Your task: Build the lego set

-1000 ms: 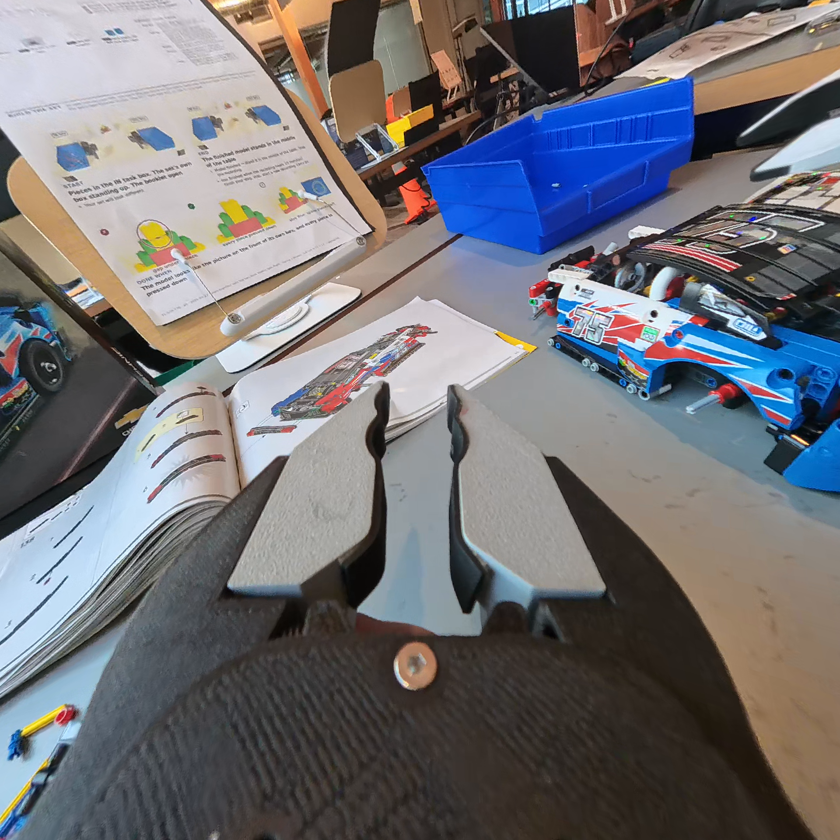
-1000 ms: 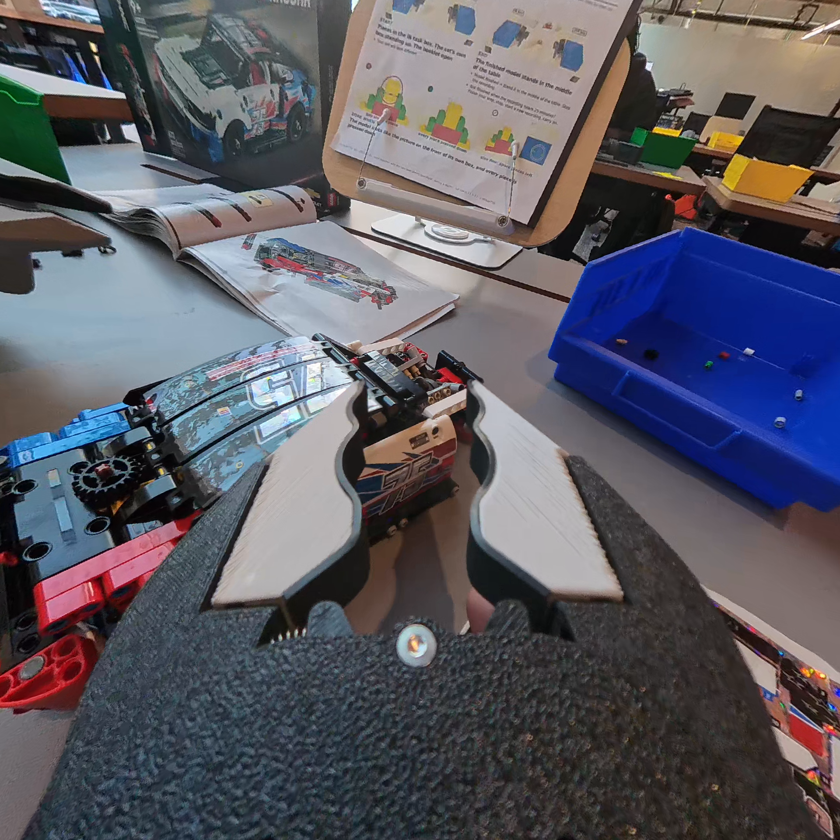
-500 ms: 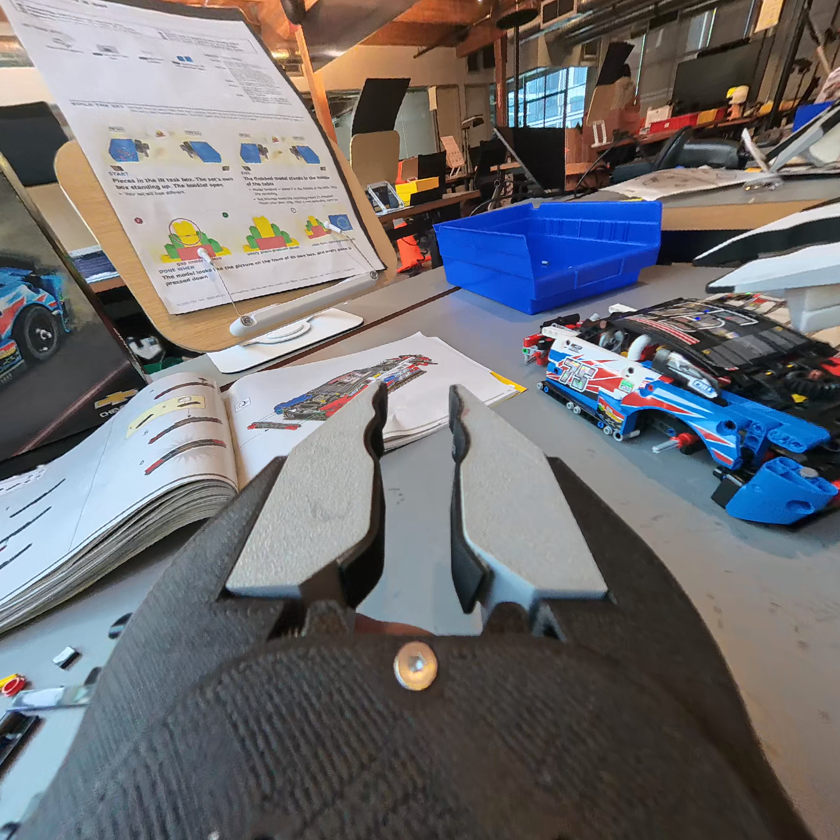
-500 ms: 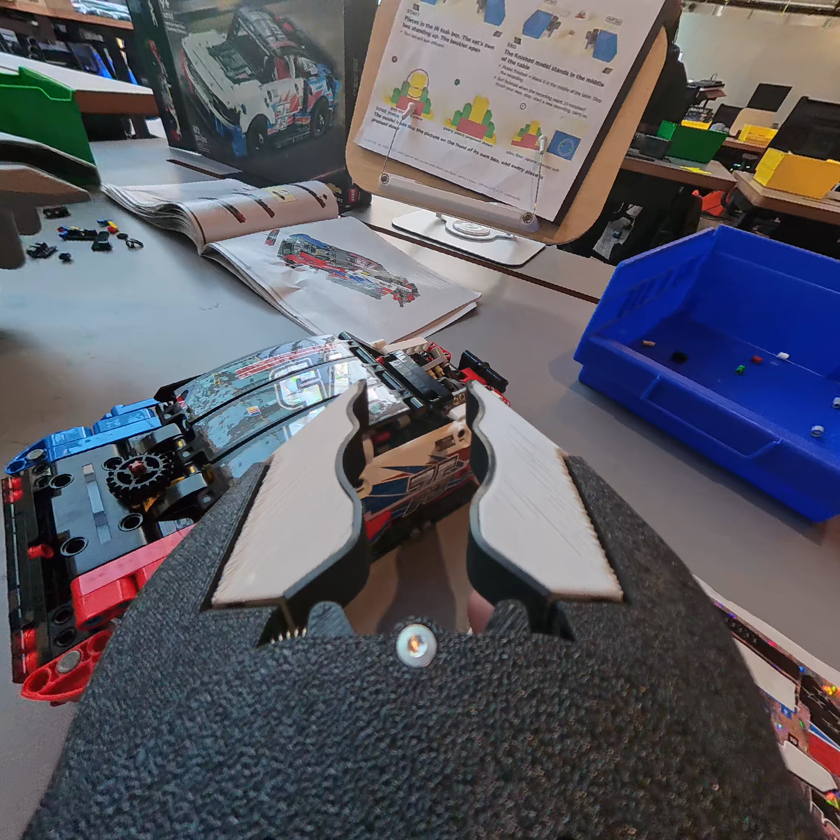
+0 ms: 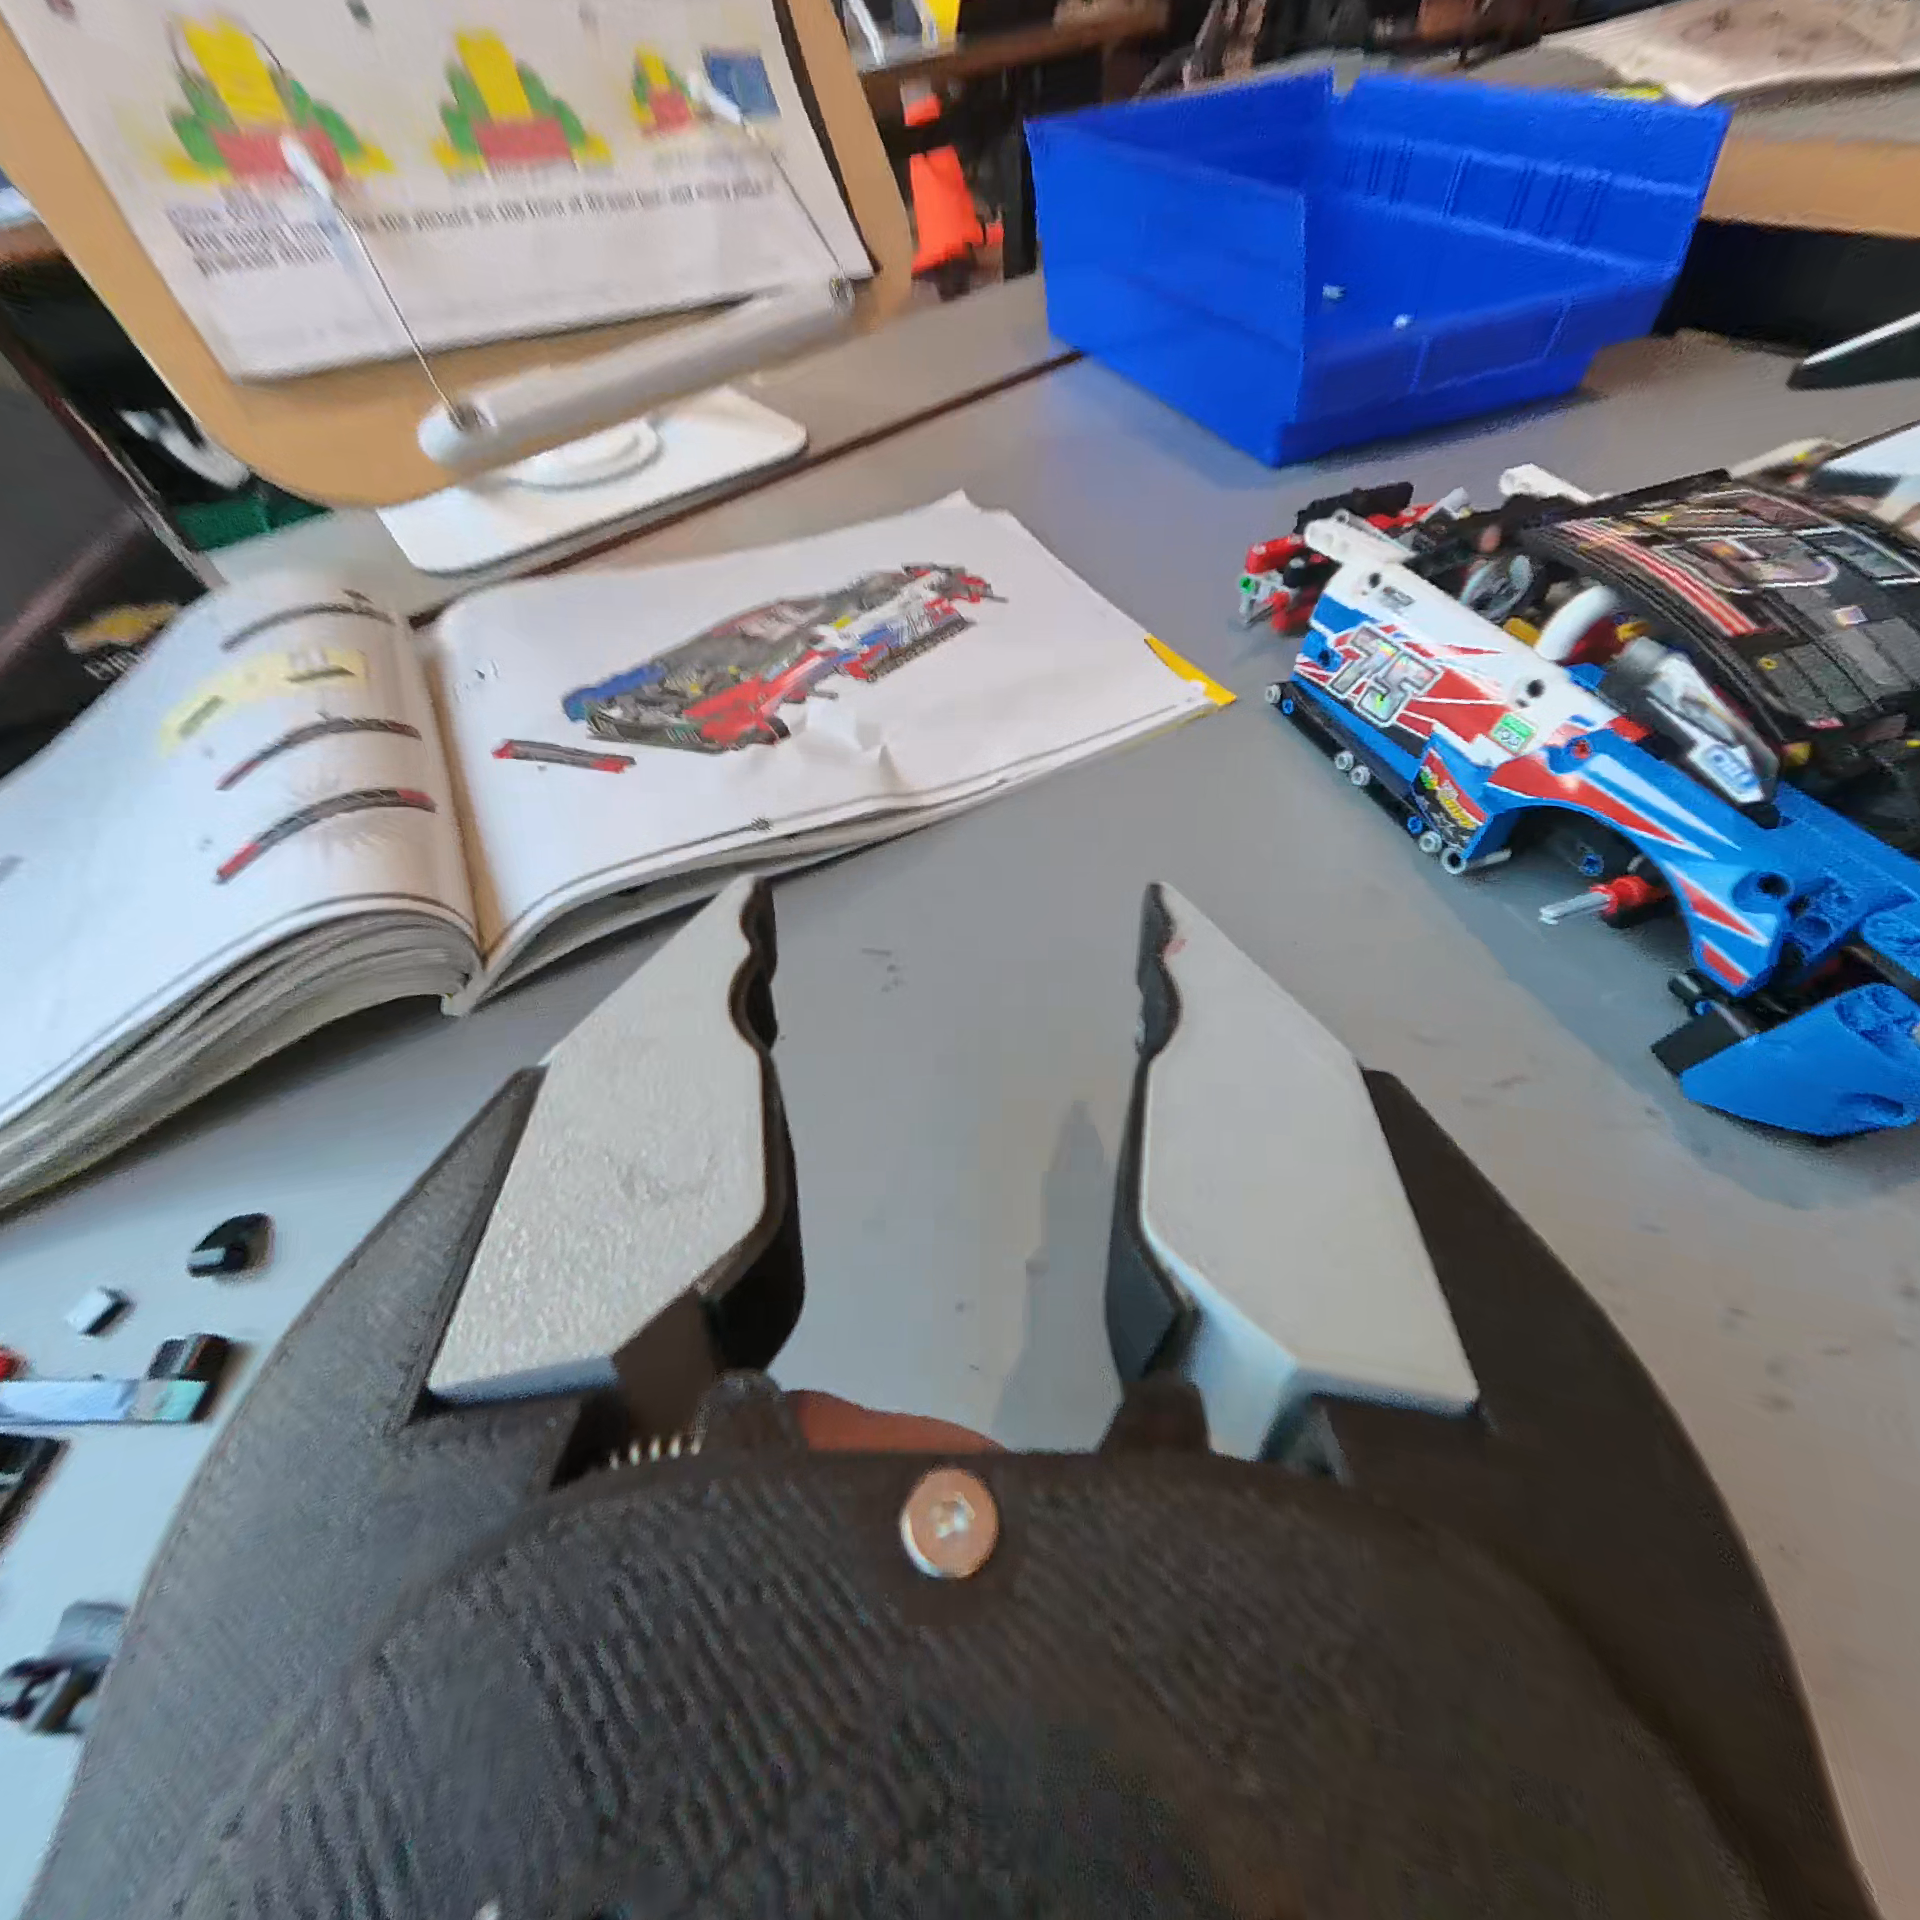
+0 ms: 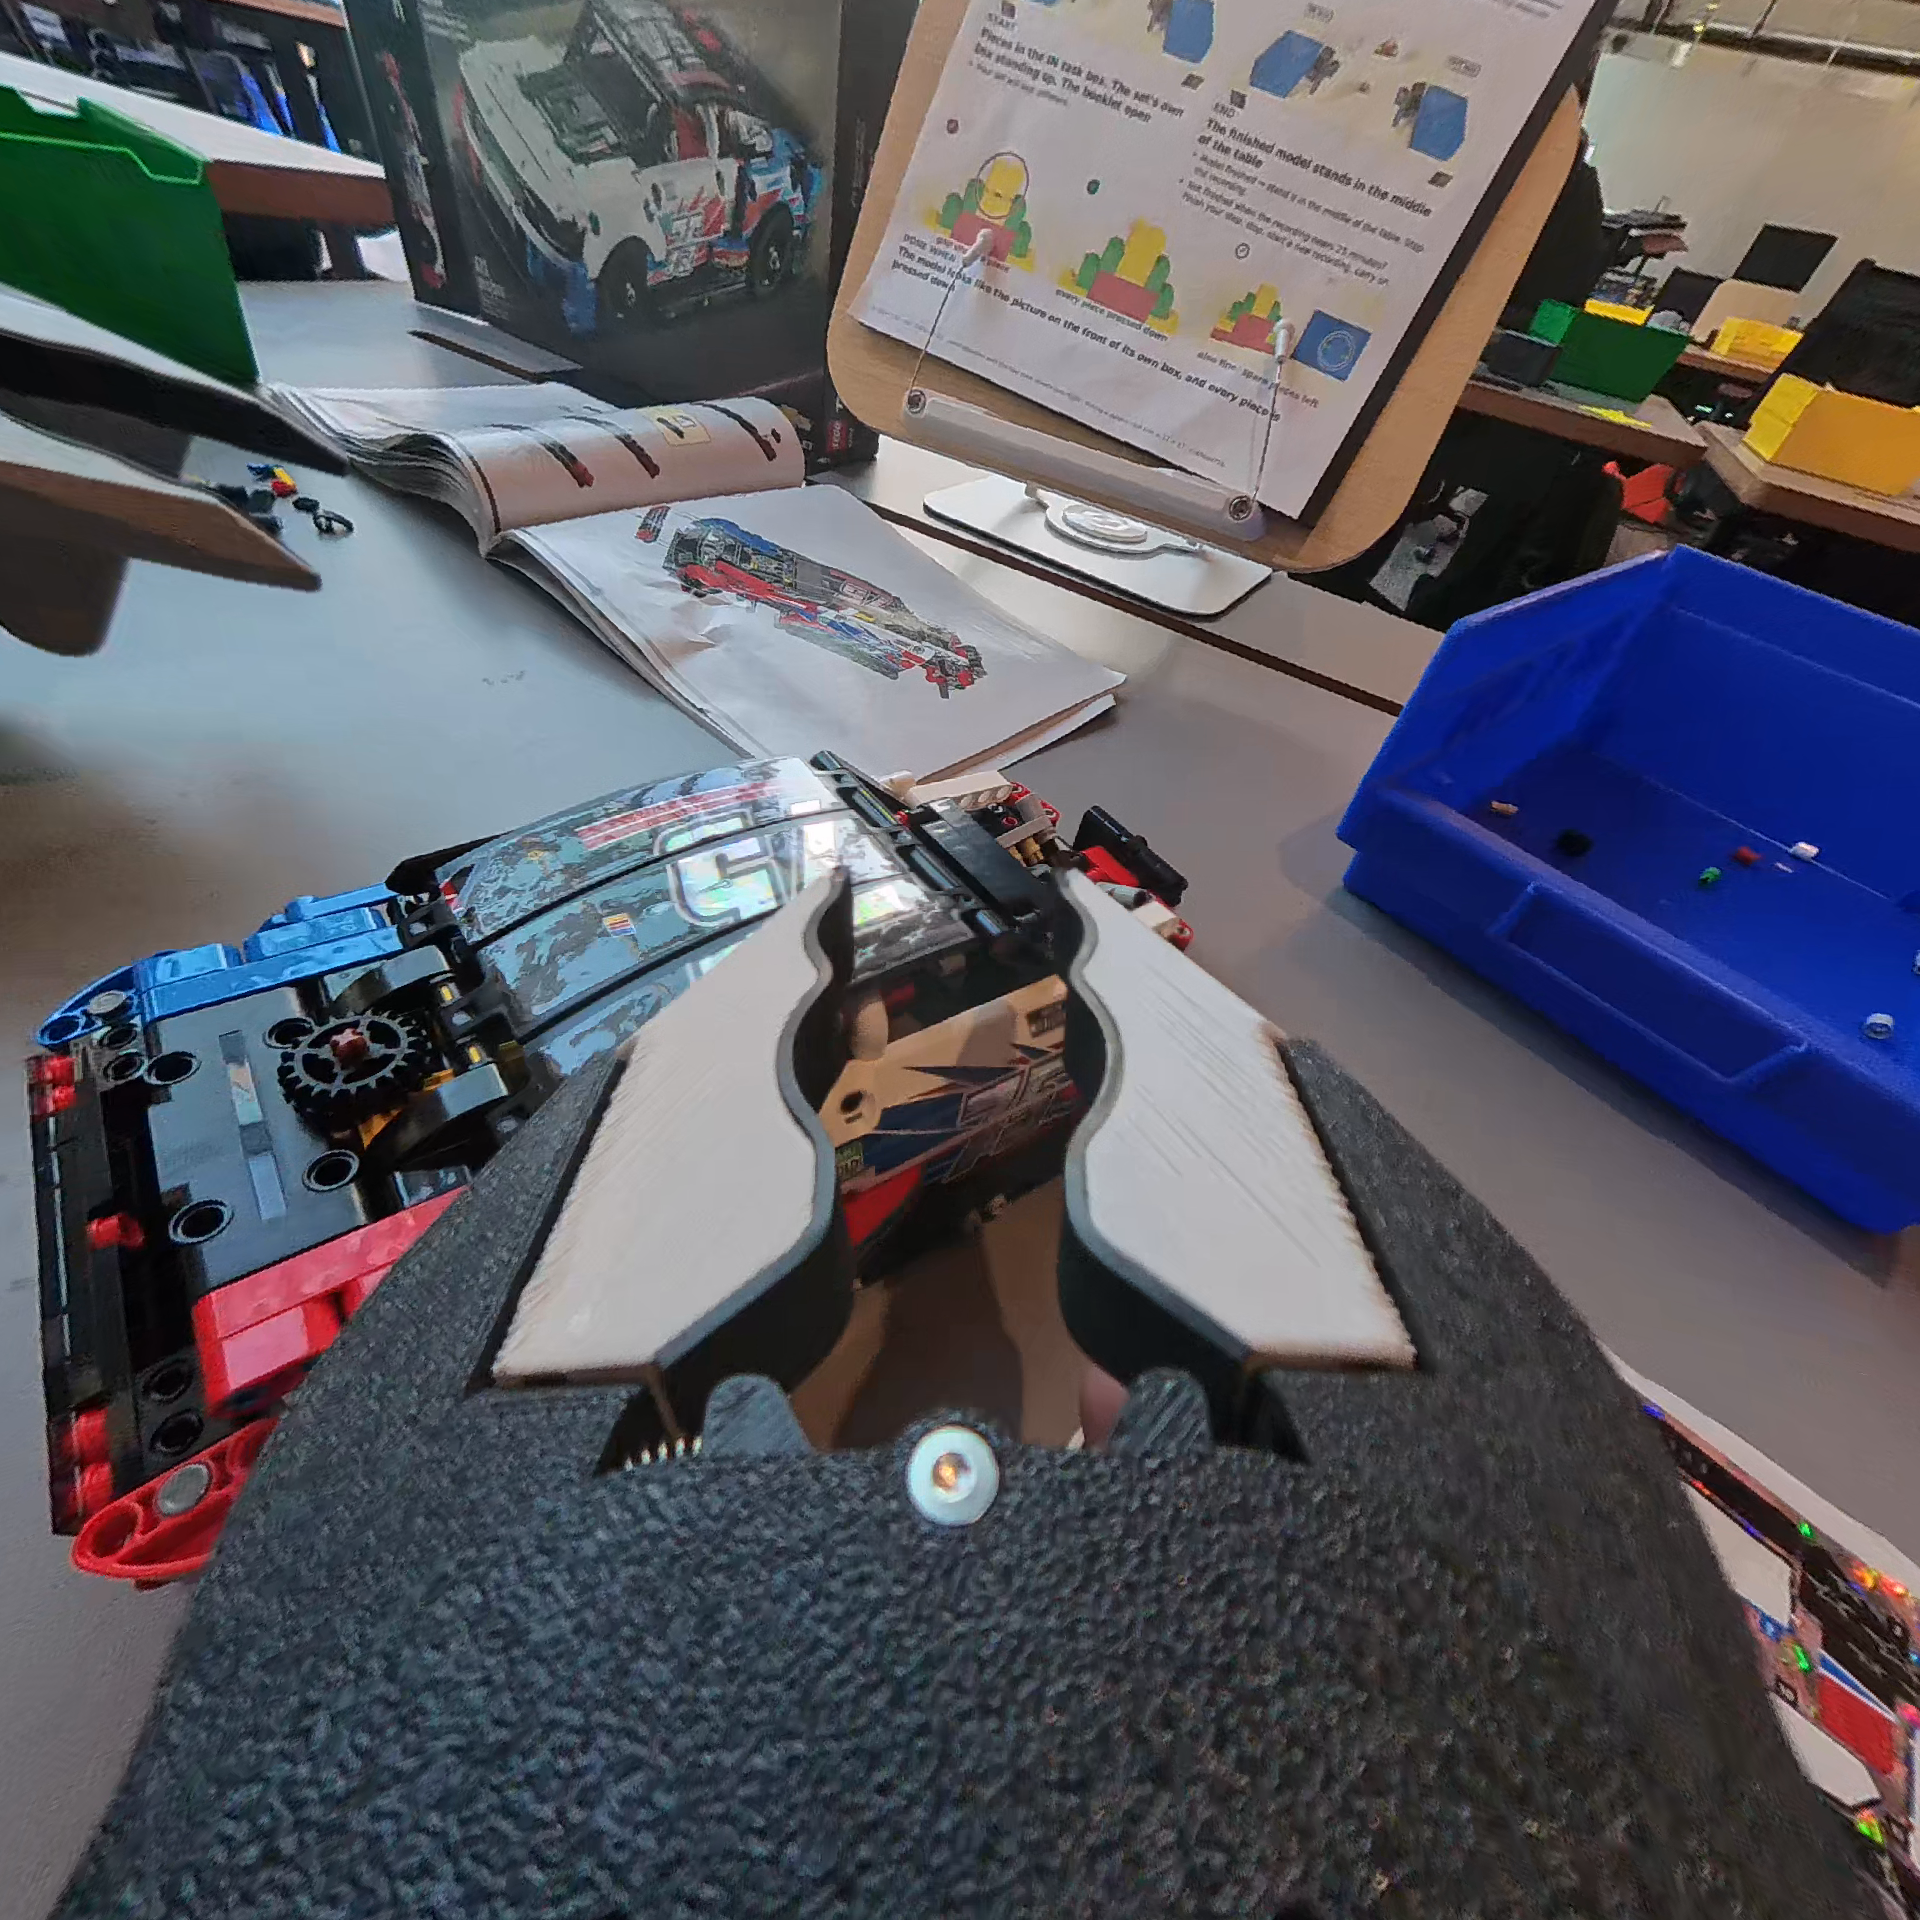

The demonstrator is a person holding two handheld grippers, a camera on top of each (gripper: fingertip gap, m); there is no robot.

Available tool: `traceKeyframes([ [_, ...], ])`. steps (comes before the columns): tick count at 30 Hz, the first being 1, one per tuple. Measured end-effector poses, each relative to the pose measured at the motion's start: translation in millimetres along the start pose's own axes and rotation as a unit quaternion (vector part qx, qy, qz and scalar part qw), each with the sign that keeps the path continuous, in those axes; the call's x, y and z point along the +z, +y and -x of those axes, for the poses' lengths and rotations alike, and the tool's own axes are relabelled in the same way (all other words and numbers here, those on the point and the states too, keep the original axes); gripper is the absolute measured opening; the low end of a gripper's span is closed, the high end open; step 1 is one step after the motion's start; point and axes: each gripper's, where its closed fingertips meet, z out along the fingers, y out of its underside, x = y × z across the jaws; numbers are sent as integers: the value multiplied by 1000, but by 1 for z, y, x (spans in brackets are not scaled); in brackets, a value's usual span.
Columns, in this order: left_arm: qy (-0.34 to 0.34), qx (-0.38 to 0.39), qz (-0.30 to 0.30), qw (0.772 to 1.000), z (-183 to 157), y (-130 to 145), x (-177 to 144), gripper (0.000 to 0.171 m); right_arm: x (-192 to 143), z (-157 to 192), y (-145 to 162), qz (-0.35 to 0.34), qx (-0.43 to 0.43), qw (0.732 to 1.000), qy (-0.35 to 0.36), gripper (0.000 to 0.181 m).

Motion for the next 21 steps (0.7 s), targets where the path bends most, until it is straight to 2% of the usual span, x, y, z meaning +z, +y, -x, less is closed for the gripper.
traceKeyframes([
  [3,-9,-2,30,1000,6,-4,19,73,-1,-1,1,2,0,1000,6,38],
  [7,-27,-12,88,996,31,-7,70,79,0,5,1,3,-12,1000,-7,38],
  [11,-29,-5,204,979,53,25,107,83,-3,9,-2,-8,-8,1000,-18,38],
  [12,-33,1,218,975,58,32,109,70,-4,11,-4,-15,-4,1000,-26,38],
  [13,-33,-1,208,978,60,32,111,61,-5,13,-6,-22,0,999,-33,38],
  [14,-46,-4,203,978,66,34,109,34,-6,13,-8,-28,6,999,-38,38],
  [15,-40,-9,204,978,66,35,108,27,-7,14,-10,-34,12,998,-44,38],
  [16,-38,-13,206,978,65,36,106,7,-8,14,-11,-39,19,998,-51,38],
  [17,-37,-14,208,977,65,38,104,0,-9,14,-13,-46,28,997,-57,38],
  [21,-48,-5,210,977,65,40,98,0,-9,6,-32,-68,50,992,-93,36],
])
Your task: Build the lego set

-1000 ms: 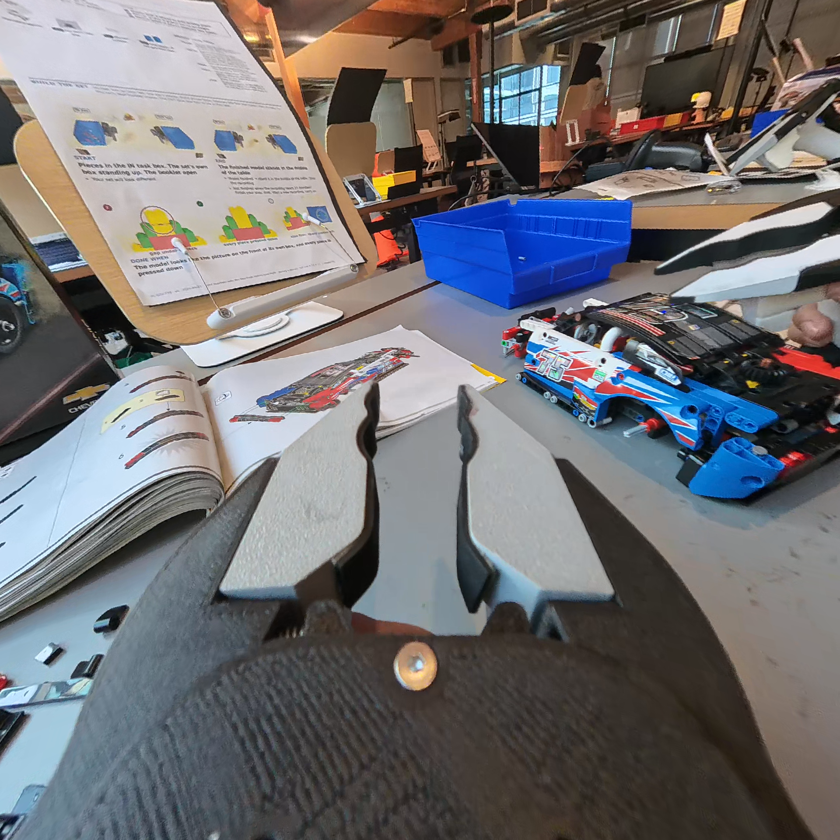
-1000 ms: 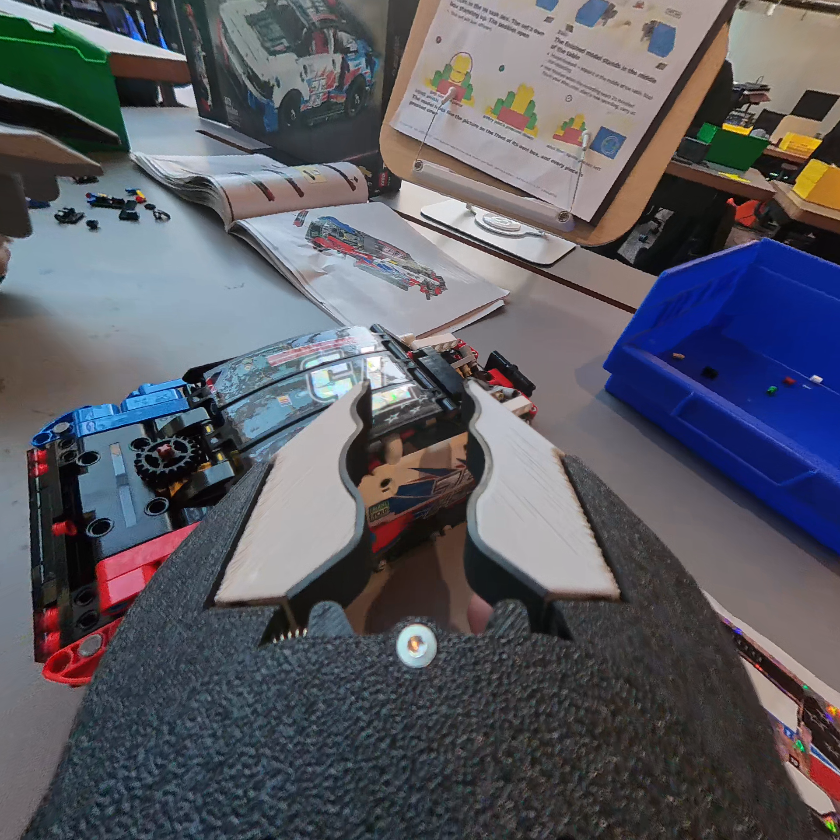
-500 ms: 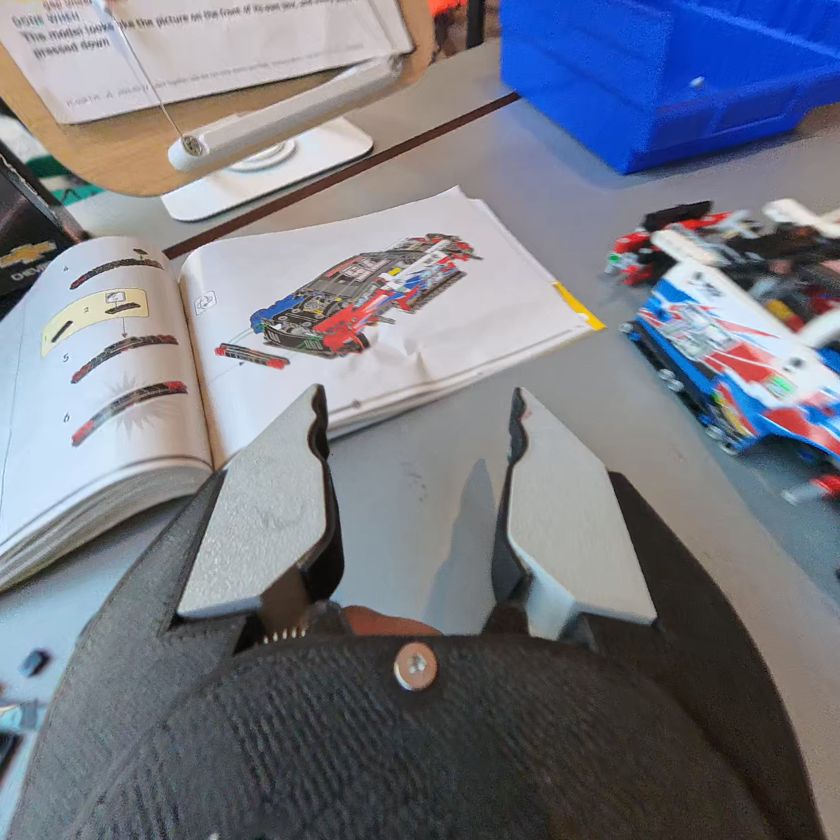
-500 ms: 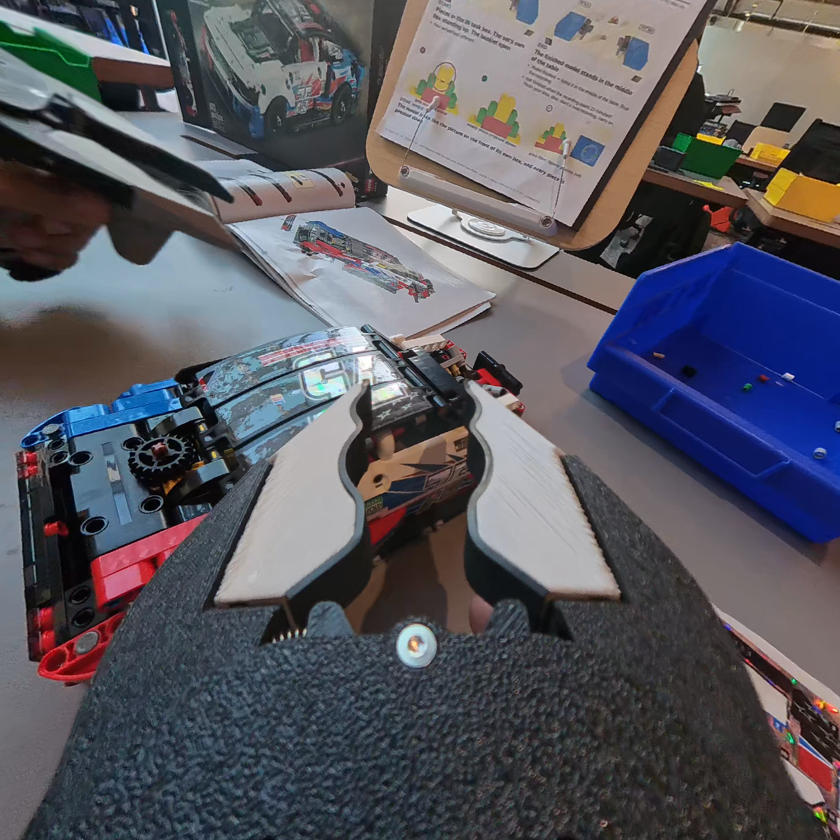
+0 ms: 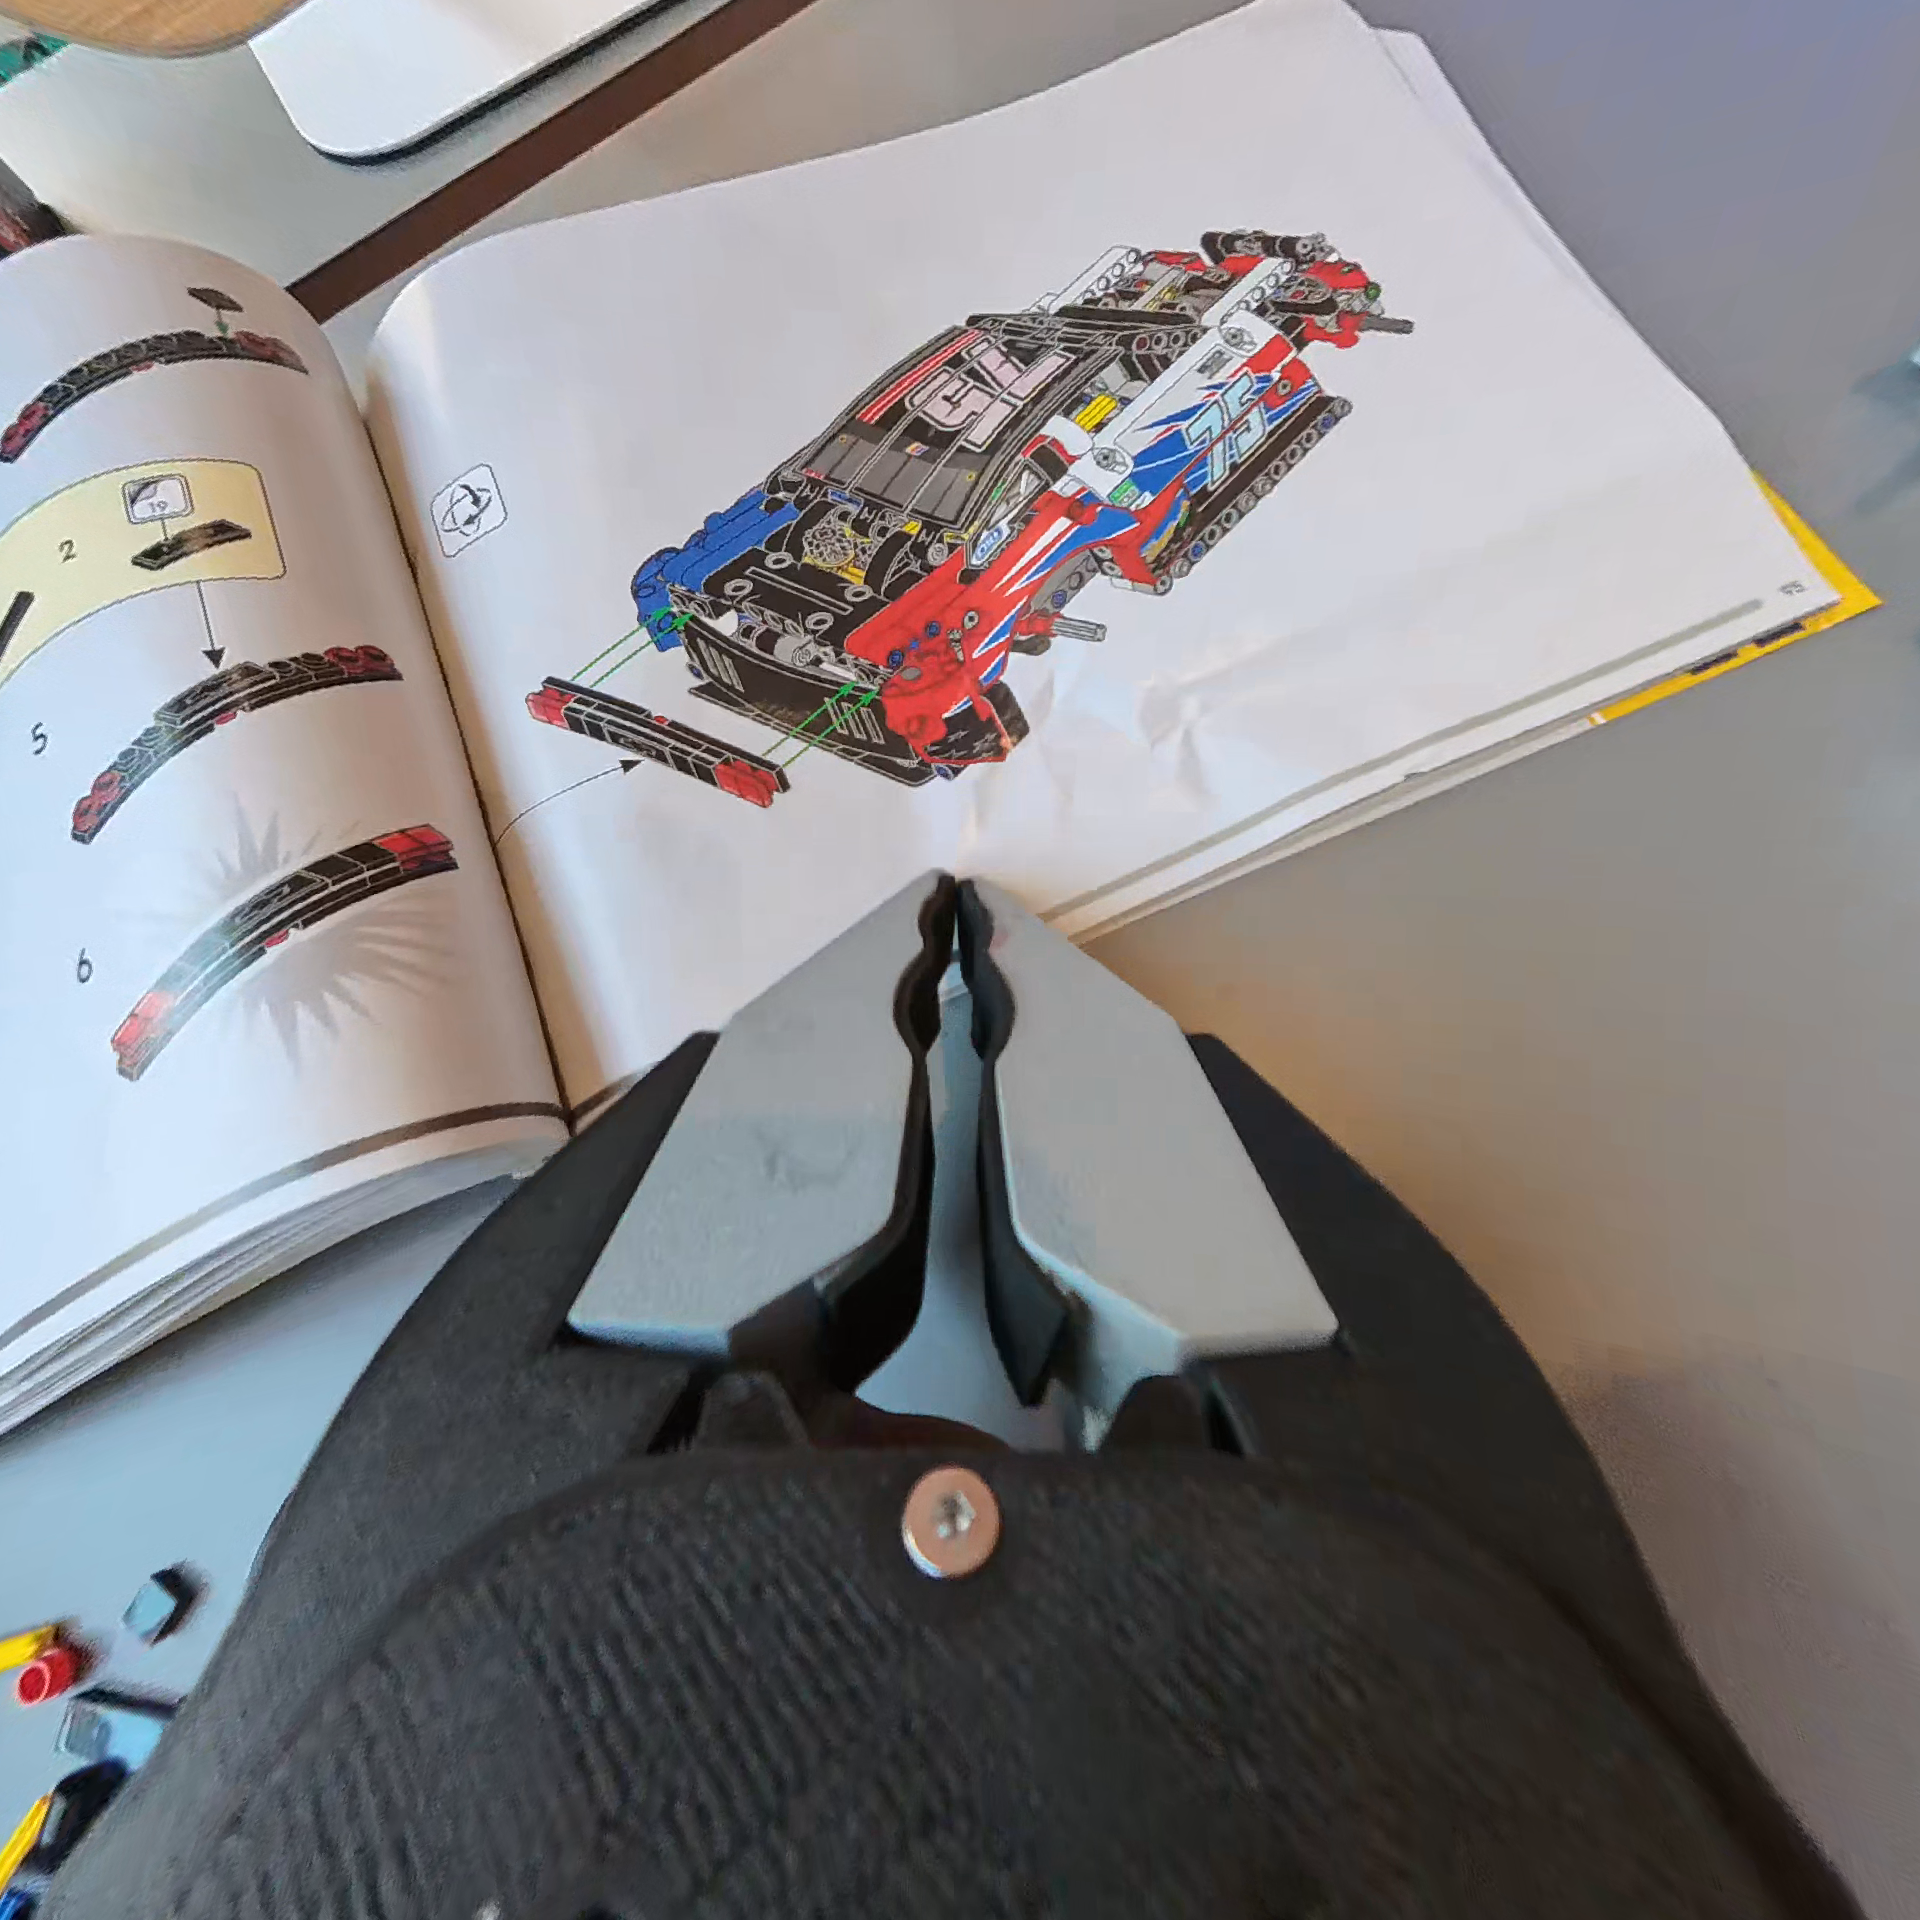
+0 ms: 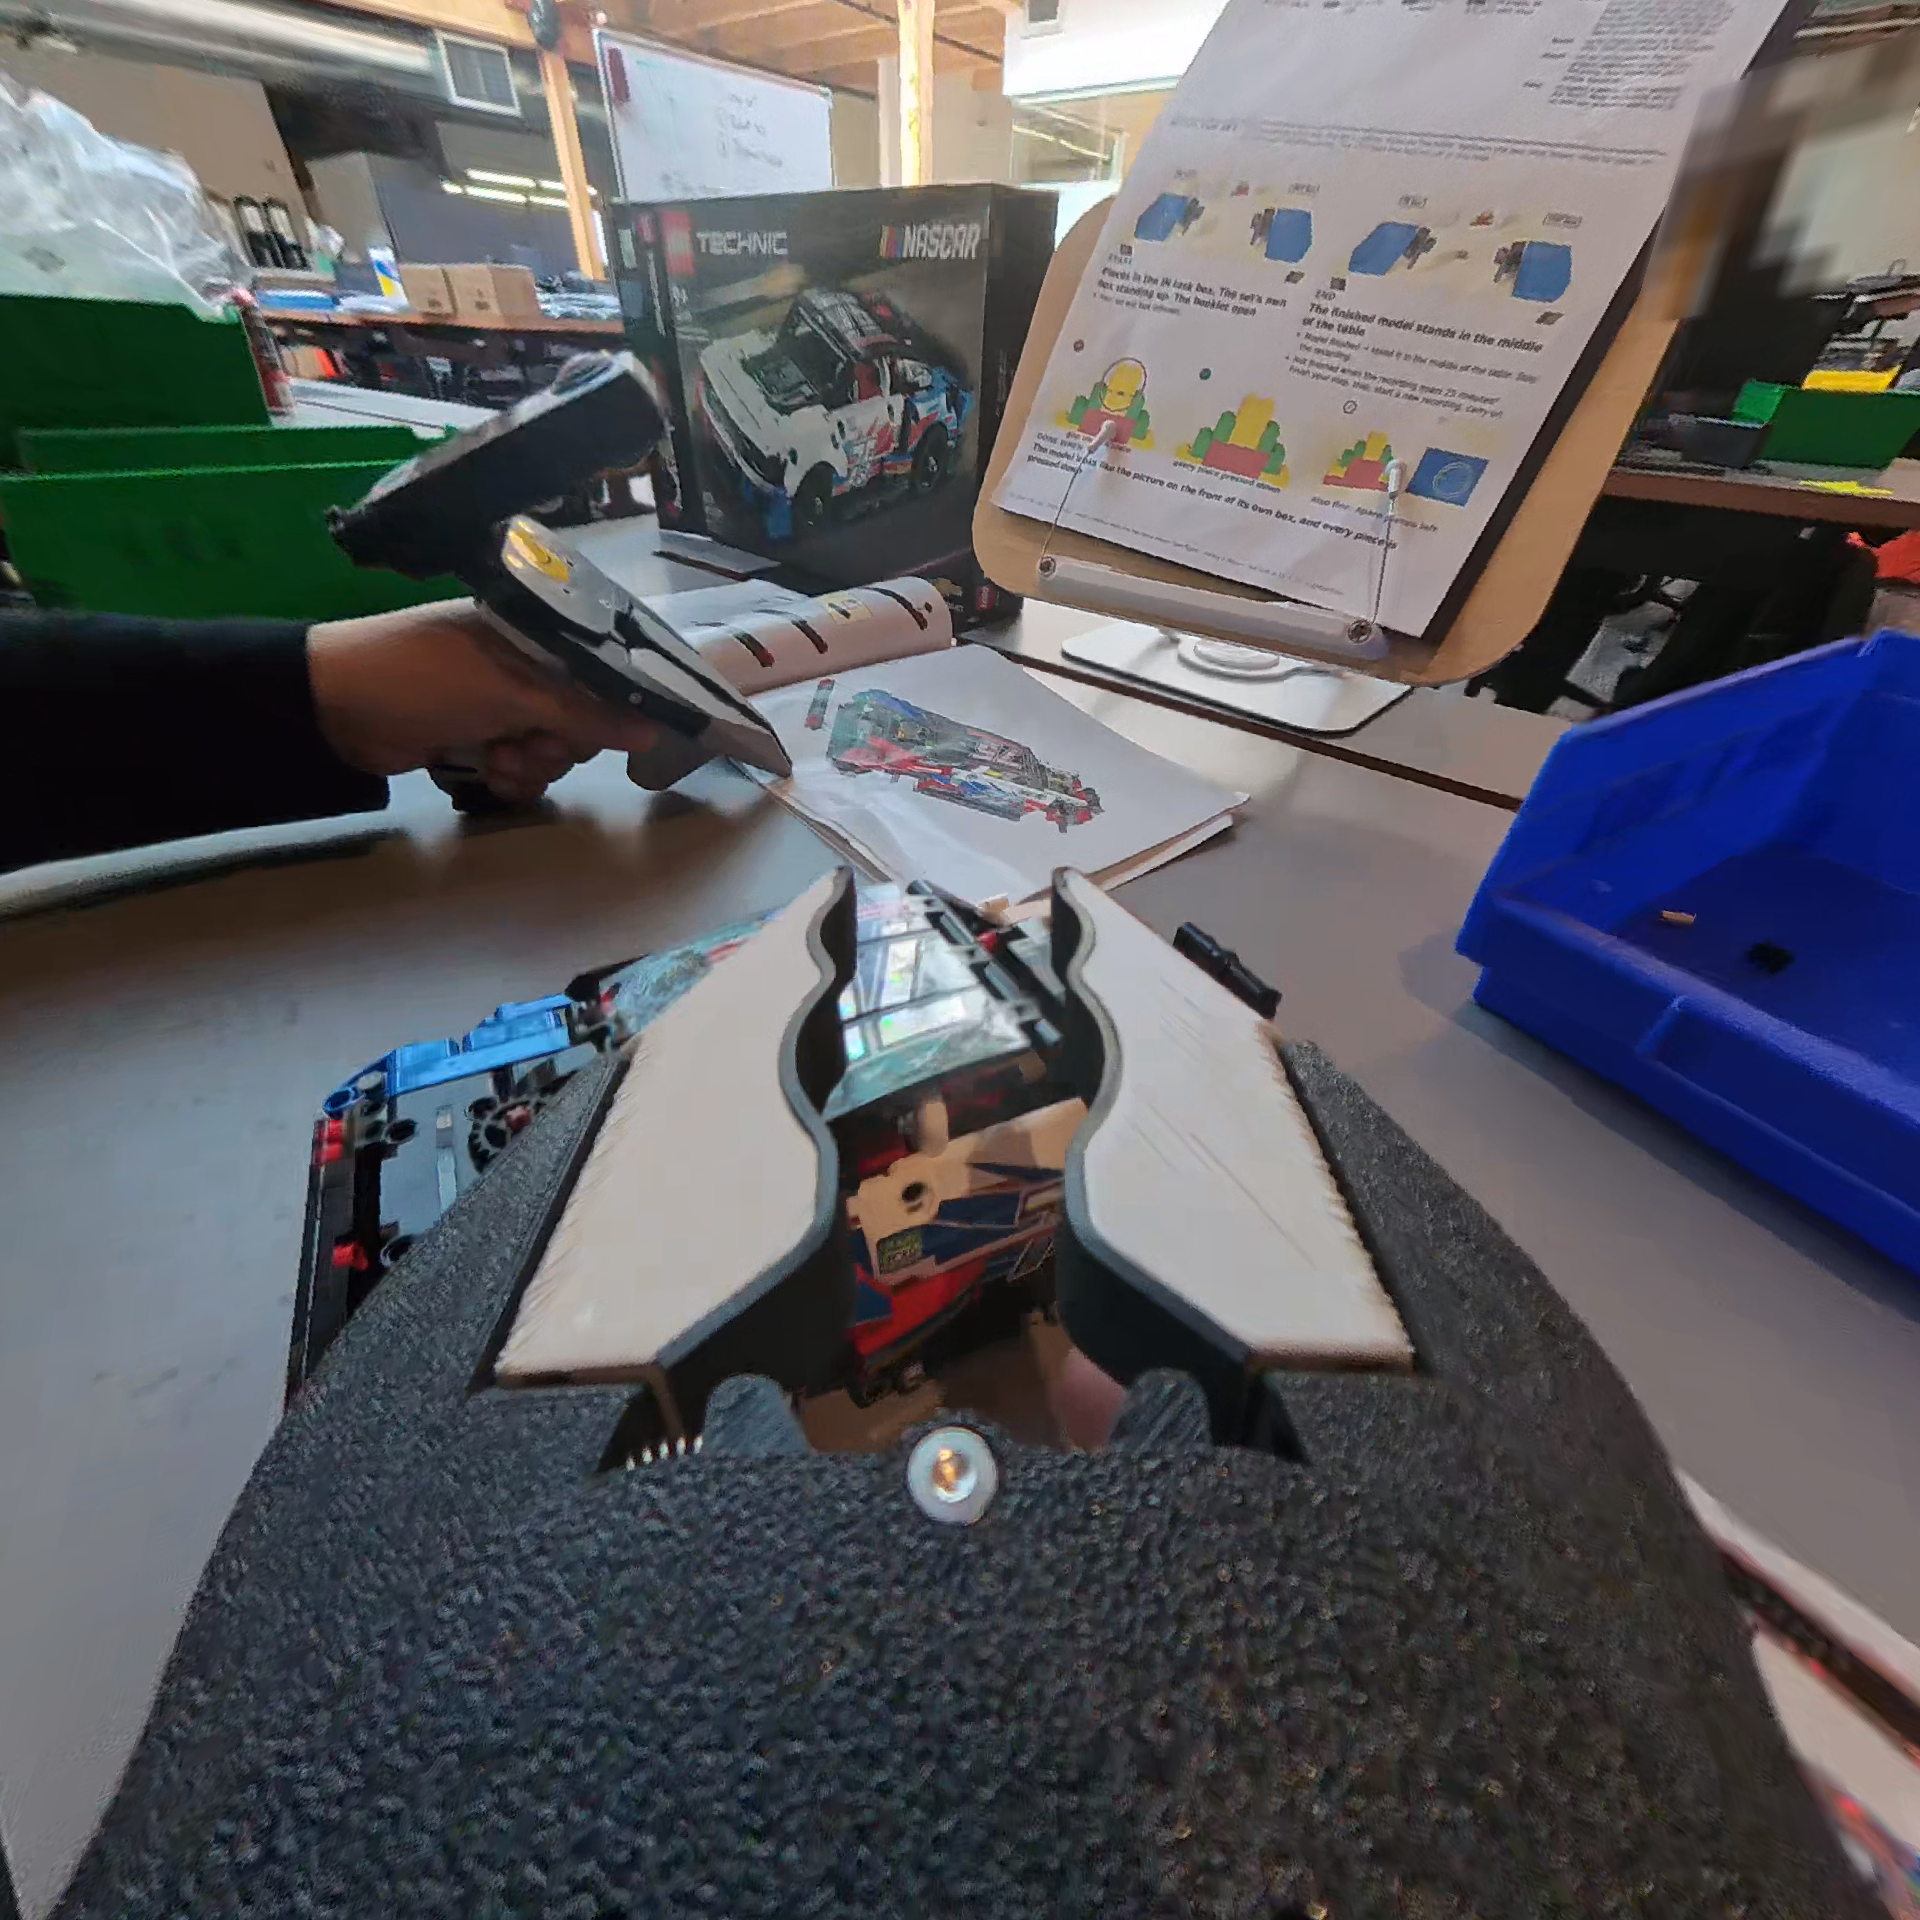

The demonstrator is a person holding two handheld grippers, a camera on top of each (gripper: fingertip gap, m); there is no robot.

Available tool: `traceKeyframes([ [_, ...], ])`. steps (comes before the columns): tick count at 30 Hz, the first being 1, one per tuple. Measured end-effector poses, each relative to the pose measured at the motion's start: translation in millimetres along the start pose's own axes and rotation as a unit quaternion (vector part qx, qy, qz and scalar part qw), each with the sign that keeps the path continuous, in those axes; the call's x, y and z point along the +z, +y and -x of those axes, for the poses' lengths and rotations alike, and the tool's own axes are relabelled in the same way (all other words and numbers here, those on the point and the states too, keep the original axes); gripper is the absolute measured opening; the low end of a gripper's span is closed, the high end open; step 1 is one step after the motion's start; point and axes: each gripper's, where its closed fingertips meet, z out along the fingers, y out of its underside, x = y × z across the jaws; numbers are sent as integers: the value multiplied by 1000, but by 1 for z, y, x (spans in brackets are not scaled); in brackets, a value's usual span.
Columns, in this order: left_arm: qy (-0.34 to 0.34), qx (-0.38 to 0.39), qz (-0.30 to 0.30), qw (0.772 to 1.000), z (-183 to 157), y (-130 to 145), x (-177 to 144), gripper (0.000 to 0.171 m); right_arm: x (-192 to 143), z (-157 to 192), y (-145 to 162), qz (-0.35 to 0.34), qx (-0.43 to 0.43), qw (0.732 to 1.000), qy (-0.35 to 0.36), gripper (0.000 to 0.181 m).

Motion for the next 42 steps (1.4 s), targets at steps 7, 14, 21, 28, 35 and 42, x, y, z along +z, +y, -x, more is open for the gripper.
traceKeyframes([
  [7,13,-8,0,1000,-3,1,-1,0,89,14,-21,250,-5,955,-160,50],
  [14,73,-50,-50,995,-16,-9,-16,48,194,28,65,485,-113,840,-214,55],
  [21,58,1,-37,998,-8,-2,-28,59,227,15,100,543,-119,809,-192,63],
  [28,29,83,-21,996,3,-11,-22,63,230,10,99,548,-136,802,-195,47],
  [35,20,147,4,989,-3,-12,-9,64,235,16,91,537,-148,807,-196,1],
  [42,-66,197,-29,978,11,-27,-7,36,235,29,29,500,-174,827,-189,0],
])
